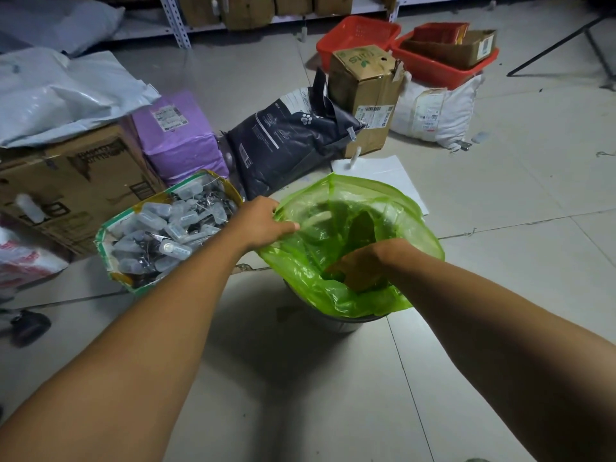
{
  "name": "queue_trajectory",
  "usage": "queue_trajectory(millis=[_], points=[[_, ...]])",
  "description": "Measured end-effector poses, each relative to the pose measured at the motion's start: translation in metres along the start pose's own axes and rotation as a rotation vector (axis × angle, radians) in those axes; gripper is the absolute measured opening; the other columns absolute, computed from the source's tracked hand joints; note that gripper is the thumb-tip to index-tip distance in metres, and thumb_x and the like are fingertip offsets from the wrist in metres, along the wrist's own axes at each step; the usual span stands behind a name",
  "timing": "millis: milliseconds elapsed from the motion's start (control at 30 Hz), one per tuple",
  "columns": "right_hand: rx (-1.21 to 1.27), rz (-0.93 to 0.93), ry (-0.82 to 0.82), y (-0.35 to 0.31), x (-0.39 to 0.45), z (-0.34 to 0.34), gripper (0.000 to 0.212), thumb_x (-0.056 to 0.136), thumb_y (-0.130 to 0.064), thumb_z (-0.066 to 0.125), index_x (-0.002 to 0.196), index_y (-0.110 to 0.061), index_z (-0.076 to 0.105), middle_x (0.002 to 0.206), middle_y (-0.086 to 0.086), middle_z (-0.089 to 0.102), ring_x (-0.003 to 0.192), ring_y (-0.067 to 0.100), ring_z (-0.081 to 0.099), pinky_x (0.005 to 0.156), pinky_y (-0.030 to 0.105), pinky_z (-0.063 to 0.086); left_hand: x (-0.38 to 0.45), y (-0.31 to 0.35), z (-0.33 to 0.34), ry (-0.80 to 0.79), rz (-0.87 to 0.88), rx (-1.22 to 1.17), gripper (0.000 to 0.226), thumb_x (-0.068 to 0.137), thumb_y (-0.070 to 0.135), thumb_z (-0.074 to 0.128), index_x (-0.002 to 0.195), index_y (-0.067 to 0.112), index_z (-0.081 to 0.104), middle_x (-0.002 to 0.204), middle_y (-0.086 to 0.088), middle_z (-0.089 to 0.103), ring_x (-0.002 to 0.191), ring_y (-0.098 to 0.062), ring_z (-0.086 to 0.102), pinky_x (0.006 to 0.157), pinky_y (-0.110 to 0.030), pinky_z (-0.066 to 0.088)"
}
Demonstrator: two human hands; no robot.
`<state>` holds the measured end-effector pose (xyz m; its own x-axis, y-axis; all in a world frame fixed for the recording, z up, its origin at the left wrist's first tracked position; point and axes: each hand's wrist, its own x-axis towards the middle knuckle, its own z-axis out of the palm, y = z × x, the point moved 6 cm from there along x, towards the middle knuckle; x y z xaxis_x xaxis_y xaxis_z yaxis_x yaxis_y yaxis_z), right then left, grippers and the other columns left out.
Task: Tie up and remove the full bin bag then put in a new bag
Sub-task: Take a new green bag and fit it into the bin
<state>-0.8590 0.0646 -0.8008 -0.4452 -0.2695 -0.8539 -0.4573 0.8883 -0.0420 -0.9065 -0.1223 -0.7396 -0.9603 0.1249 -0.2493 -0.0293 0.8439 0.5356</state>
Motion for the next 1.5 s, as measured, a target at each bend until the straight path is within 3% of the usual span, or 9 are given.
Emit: queue_trajectory(millis=[267, 367, 467, 600, 700, 933, 1133, 1367, 1500], points=[[-0.210, -0.134, 0.027, -0.008, -0.009, -0.003, 0.023, 0.101, -0.021, 0.035, 0.109, -0.031, 0.054, 0.076, -0.009, 0.036, 0.071, 0.014, 0.043, 0.076, 0.031, 0.038, -0.005, -0.009, -0.008, 0.059, -0.055, -0.084, 0.035, 0.090, 0.038, 0.066, 0.090, 0.003, 0.067, 0.076, -0.011, 0.072, 0.060, -0.019, 0.064, 0.058, -0.029, 0.049], [-0.345, -0.166, -0.113, -0.013, -0.010, 0.004, 0.019, 0.103, -0.023, 0.031, 0.093, -0.023, 0.046, 0.101, -0.005, 0.043, 0.091, 0.019, 0.046, 0.099, 0.040, 0.035, -0.005, -0.011, -0.008, 0.065, -0.059, -0.073, 0.038, 0.092, 0.036, 0.063, 0.086, -0.001, 0.065, 0.076, -0.014, 0.072, 0.061, -0.023, 0.065, 0.061, -0.032, 0.051], [-0.132, -0.106, -0.097, -0.015, -0.005, 0.007, 0.041, 0.099, -0.024, 0.035, 0.139, -0.034, 0.038, 0.130, -0.004, 0.042, 0.113, 0.027, 0.049, 0.107, 0.049, 0.036, -0.004, -0.013, -0.004, 0.030, -0.067, -0.075, 0.036, 0.095, 0.033, 0.059, 0.086, -0.001, 0.065, 0.078, -0.014, 0.073, 0.063, -0.027, 0.067, 0.064, -0.037, 0.055], [-0.003, -0.137, 0.174, -0.017, 0.004, -0.008, 0.034, 0.091, -0.020, 0.053, 0.124, -0.022, 0.055, 0.087, -0.009, 0.056, 0.069, 0.012, 0.054, 0.066, 0.021, 0.055, -0.004, -0.013, -0.002, 0.000, -0.074, -0.093, 0.030, 0.093, 0.036, 0.063, 0.093, 0.006, 0.065, 0.080, -0.007, 0.072, 0.066, -0.020, 0.066, 0.056, -0.029, 0.050], [0.119, -0.104, 0.337, -0.012, 0.002, -0.029, 0.039, 0.081, -0.040, 0.060, 0.118, -0.029, 0.064, 0.101, -0.002, 0.066, 0.091, 0.022, 0.063, 0.086, 0.035, 0.054, -0.008, -0.011, -0.007, 0.004, -0.080, -0.148, 0.028, 0.092, 0.036, 0.065, 0.096, 0.009, 0.067, 0.082, -0.007, 0.072, 0.063, -0.016, 0.063, 0.053, -0.024, 0.045], [0.109, -0.051, 0.669, 0.007, -0.035, -0.052, 0.021, 0.086, -0.029, 0.053, 0.096, -0.021, 0.070, 0.089, 0.009, 0.068, 0.079, 0.028, 0.061, 0.067, 0.027, 0.040, -0.014, -0.011, -0.007, -0.094, -0.129, -0.257, 0.078, 0.074, 0.042, 0.082, 0.134, 0.002, 0.052, 0.124, -0.016, 0.066, 0.099, -0.024, 0.069, 0.092, -0.039, 0.054], [0.133, 0.038, 1.078, 0.033, -0.071, -0.059, 0.030, 0.084, -0.023, 0.058, 0.113, -0.019, 0.063, 0.107, 0.010, 0.062, 0.102, 0.034, 0.058, 0.072, 0.036, 0.049, -0.018, -0.003, -0.011, 0.055, 0.046, -0.021, 0.077, 0.071, 0.035, 0.085, 0.133, 0.020, 0.043, 0.131, -0.012, 0.055, 0.111, -0.024, 0.057, 0.089, -0.038, 0.051], [0.174, 0.044, 1.048, 0.041, -0.054, -0.056, 0.057, 0.088, -0.036, 0.058, 0.140, -0.021, 0.045, 0.139, 0.011, 0.047, 0.124, 0.034, 0.045, 0.099, 0.042, 0.043, -0.024, 0.033, -0.015, 0.283, 0.406, 0.195, 0.031, 0.081, 0.019, 0.073, 0.110, 0.014, 0.068, 0.107, -0.008, 0.061, 0.106, -0.030, 0.055, 0.089, -0.035, 0.040], [0.269, 0.002, 0.938, 0.045, -0.035, -0.049, 0.070, 0.087, -0.048, 0.059, 0.147, -0.024, 0.032, 0.146, 0.011, 0.043, 0.130, 0.032, 0.043, 0.104, 0.042, 0.042, -0.014, 0.021, 0.007, 0.080, 0.298, 0.233, 0.068, 0.080, 0.043, 0.075, 0.138, 0.015, 0.053, 0.134, -0.010, 0.054, 0.127, -0.028, 0.046, 0.104, -0.034, 0.034]])
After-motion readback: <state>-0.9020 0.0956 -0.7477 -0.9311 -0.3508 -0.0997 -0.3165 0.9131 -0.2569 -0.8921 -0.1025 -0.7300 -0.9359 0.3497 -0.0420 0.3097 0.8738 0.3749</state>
